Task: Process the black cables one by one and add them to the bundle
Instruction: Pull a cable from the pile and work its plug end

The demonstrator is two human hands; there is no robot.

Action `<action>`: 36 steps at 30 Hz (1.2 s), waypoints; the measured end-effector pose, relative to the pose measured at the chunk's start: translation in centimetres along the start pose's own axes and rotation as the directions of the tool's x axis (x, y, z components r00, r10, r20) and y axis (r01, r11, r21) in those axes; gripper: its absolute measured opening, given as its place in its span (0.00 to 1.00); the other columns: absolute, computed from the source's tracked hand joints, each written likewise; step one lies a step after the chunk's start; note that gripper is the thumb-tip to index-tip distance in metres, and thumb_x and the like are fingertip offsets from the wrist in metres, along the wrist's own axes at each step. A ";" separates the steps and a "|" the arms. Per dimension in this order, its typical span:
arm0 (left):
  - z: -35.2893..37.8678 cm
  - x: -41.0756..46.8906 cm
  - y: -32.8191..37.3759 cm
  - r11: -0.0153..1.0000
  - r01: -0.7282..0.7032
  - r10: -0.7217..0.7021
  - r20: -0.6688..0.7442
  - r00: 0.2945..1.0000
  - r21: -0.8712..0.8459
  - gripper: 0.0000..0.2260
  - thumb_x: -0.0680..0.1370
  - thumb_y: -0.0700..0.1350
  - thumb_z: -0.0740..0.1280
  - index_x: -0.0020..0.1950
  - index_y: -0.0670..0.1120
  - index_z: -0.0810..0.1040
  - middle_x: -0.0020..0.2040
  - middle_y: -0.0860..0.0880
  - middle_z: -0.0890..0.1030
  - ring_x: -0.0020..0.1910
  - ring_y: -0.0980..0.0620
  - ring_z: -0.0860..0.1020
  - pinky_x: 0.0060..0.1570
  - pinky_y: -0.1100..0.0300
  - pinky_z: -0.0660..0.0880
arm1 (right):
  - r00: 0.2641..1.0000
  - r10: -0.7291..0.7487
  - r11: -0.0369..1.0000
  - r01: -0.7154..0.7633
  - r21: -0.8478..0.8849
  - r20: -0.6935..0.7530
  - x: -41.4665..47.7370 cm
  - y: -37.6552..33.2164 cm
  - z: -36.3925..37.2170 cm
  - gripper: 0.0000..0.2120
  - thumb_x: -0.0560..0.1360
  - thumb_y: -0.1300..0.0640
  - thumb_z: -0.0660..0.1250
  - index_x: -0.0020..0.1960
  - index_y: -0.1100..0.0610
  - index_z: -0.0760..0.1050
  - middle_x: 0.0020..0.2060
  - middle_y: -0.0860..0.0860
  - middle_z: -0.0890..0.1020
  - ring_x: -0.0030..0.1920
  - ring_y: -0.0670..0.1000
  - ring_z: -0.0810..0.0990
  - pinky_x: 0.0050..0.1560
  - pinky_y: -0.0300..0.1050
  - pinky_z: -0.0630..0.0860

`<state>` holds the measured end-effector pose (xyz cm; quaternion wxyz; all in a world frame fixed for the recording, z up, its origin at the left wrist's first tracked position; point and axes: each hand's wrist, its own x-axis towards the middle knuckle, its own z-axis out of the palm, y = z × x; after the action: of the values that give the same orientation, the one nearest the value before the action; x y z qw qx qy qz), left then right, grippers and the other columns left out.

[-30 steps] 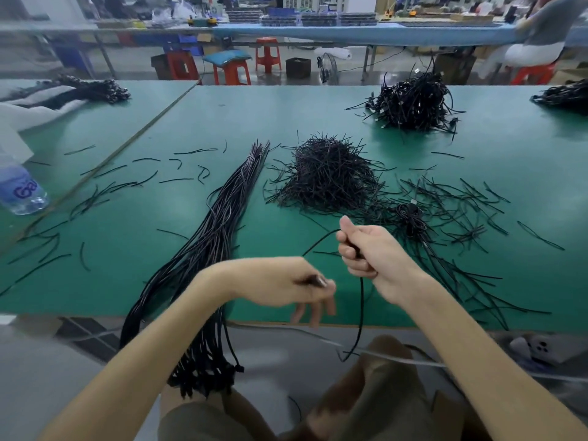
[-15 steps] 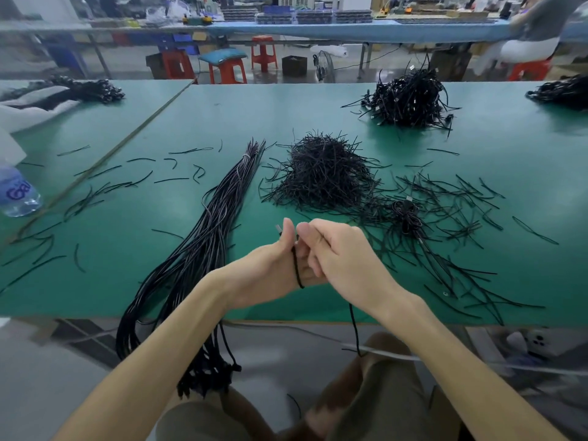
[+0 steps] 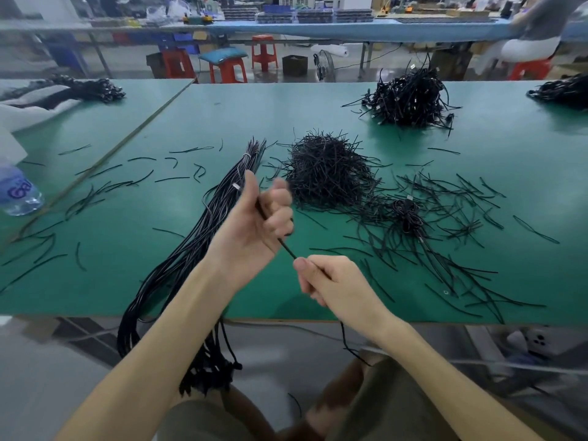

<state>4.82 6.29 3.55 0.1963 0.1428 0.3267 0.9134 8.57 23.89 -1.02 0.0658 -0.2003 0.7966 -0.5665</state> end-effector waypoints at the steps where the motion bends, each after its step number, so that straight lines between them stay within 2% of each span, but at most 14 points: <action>1: 0.0 -0.2 0.6 1.000 0.009 -0.009 0.022 1.000 0.010 0.25 0.85 0.61 0.50 0.44 0.48 0.78 0.32 0.56 0.75 0.23 0.59 0.65 0.28 0.64 0.65 | 0.999 0.034 0.999 -0.034 0.022 -0.012 0.3 0.4 -0.5 0.23 0.81 0.41 0.63 0.32 0.53 0.72 0.22 0.46 0.69 0.24 0.44 0.65 0.29 0.37 0.63; 3: -0.2 -0.8 1.2 0.951 0.061 -0.074 0.032 0.997 0.302 0.24 0.84 0.64 0.49 0.37 0.51 0.71 0.25 0.56 0.68 0.22 0.57 0.57 0.25 0.62 0.54 | 0.995 0.093 0.996 -0.092 0.014 -0.041 1.2 0.9 -1.6 0.26 0.78 0.37 0.65 0.30 0.53 0.70 0.22 0.45 0.66 0.25 0.47 0.62 0.29 0.39 0.60; 6: -0.1 -1.7 0.5 0.476 0.151 -0.262 -0.024 0.965 0.866 0.29 0.81 0.67 0.49 0.37 0.49 0.76 0.26 0.50 0.73 0.24 0.53 0.66 0.26 0.61 0.61 | 0.986 0.152 0.988 -0.153 -0.010 -0.068 2.2 1.1 -2.4 0.29 0.78 0.35 0.64 0.28 0.54 0.67 0.22 0.47 0.65 0.25 0.48 0.60 0.29 0.40 0.58; 10: -0.4 -1.9 -1.5 0.141 0.175 -0.407 -0.104 0.907 0.974 0.29 0.85 0.57 0.46 0.57 0.41 0.82 0.49 0.46 0.87 0.44 0.46 0.86 0.51 0.51 0.80 | 0.977 0.186 0.982 -0.181 0.053 -0.102 2.8 0.6 -1.9 0.30 0.82 0.38 0.60 0.28 0.56 0.65 0.22 0.46 0.67 0.24 0.46 0.62 0.29 0.38 0.61; 13: -0.9 -1.7 -2.2 0.180 0.202 -0.349 -0.130 0.928 0.963 0.23 0.87 0.52 0.47 0.62 0.46 0.80 0.60 0.49 0.84 0.62 0.52 0.82 0.70 0.54 0.72 | 0.989 0.086 0.996 -0.089 -0.018 -0.124 2.4 -0.7 -0.8 0.30 0.84 0.42 0.59 0.28 0.57 0.65 0.22 0.44 0.69 0.25 0.45 0.65 0.31 0.37 0.65; 17: -1.1 -1.0 -2.5 0.601 0.196 -0.137 -0.142 0.980 0.775 0.25 0.87 0.58 0.44 0.67 0.53 0.78 0.67 0.53 0.80 0.69 0.58 0.76 0.72 0.63 0.68 | 0.967 -0.074 0.997 0.068 -0.033 -0.245 1.3 -1.6 0.5 0.27 0.85 0.44 0.58 0.28 0.50 0.68 0.22 0.44 0.69 0.24 0.43 0.65 0.28 0.35 0.61; 19: -1.4 0.0 -2.1 0.888 0.123 -0.024 -0.222 0.975 0.443 0.31 0.85 0.60 0.43 0.74 0.41 0.72 0.71 0.45 0.78 0.69 0.49 0.78 0.68 0.59 0.74 | 0.977 -0.113 0.994 0.112 -0.016 -0.183 0.3 -1.3 1.6 0.26 0.85 0.41 0.56 0.31 0.51 0.68 0.24 0.47 0.69 0.26 0.44 0.65 0.30 0.39 0.63; 21: -1.7 0.3 -0.9 0.999 -0.044 0.050 -0.254 0.966 0.028 0.31 0.86 0.59 0.47 0.71 0.35 0.74 0.66 0.42 0.81 0.60 0.50 0.83 0.54 0.61 0.81 | 0.992 -0.097 0.995 0.096 -0.023 -0.081 -0.4 -0.5 2.5 0.27 0.84 0.38 0.56 0.31 0.51 0.67 0.25 0.47 0.69 0.28 0.45 0.65 0.32 0.40 0.64; 24: -2.2 -0.6 1.4 0.977 -0.076 0.039 -0.187 0.982 -0.198 0.21 0.88 0.53 0.53 0.52 0.44 0.82 0.36 0.56 0.78 0.24 0.60 0.67 0.28 0.67 0.62 | 0.996 -0.015 1.000 0.016 0.005 -0.082 0.2 0.7 1.6 0.27 0.84 0.41 0.59 0.29 0.52 0.63 0.25 0.46 0.67 0.28 0.46 0.64 0.35 0.43 0.63; 27: -1.5 -2.4 2.3 0.967 0.139 -0.141 -0.005 0.990 0.212 0.22 0.86 0.56 0.56 0.34 0.52 0.74 0.23 0.56 0.64 0.21 0.57 0.56 0.27 0.60 0.49 | 0.975 0.133 0.989 -0.118 0.087 -0.178 1.6 1.0 -1.2 0.27 0.83 0.44 0.62 0.29 0.53 0.62 0.24 0.49 0.65 0.26 0.48 0.60 0.31 0.42 0.59; 29: -0.7 -3.3 1.7 0.622 0.213 -0.291 -0.030 0.956 0.754 0.26 0.85 0.61 0.55 0.33 0.49 0.75 0.24 0.54 0.72 0.21 0.54 0.64 0.25 0.57 0.55 | 0.942 0.239 0.967 -0.209 0.143 -0.235 2.4 0.8 -2.6 0.26 0.83 0.46 0.63 0.29 0.54 0.63 0.22 0.47 0.64 0.24 0.47 0.59 0.29 0.41 0.57; 32: 0.4 -3.1 -0.9 0.167 0.192 -0.461 -0.096 0.882 0.967 0.30 0.86 0.59 0.47 0.52 0.42 0.83 0.44 0.51 0.87 0.38 0.48 0.84 0.40 0.48 0.77 | 0.946 0.250 0.962 -0.218 0.164 -0.207 3.1 -0.6 -2.2 0.24 0.83 0.47 0.63 0.31 0.57 0.68 0.21 0.44 0.67 0.22 0.44 0.61 0.26 0.36 0.59; 34: 0.7 -2.9 -2.6 0.218 0.248 -0.374 -0.154 0.915 0.944 0.27 0.85 0.58 0.46 0.60 0.44 0.80 0.51 0.56 0.86 0.52 0.55 0.84 0.58 0.55 0.79 | 0.964 0.163 0.986 -0.150 0.079 -0.210 3.1 -1.7 -1.0 0.26 0.83 0.47 0.62 0.30 0.59 0.68 0.22 0.46 0.69 0.24 0.47 0.64 0.28 0.41 0.63; 36: 0.3 -2.7 -3.9 0.352 0.273 -0.225 -0.202 0.953 0.896 0.27 0.84 0.58 0.44 0.52 0.46 0.79 0.50 0.56 0.86 0.48 0.62 0.81 0.59 0.70 0.73 | 0.965 0.070 0.996 -0.082 -0.037 -0.253 2.8 -2.7 0.0 0.26 0.84 0.47 0.60 0.31 0.59 0.70 0.24 0.44 0.75 0.27 0.48 0.70 0.32 0.45 0.67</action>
<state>8.32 8.03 0.92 0.2144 0.1558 0.7957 0.5447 6.69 22.02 1.78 -0.0186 -0.0978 0.8186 -0.5656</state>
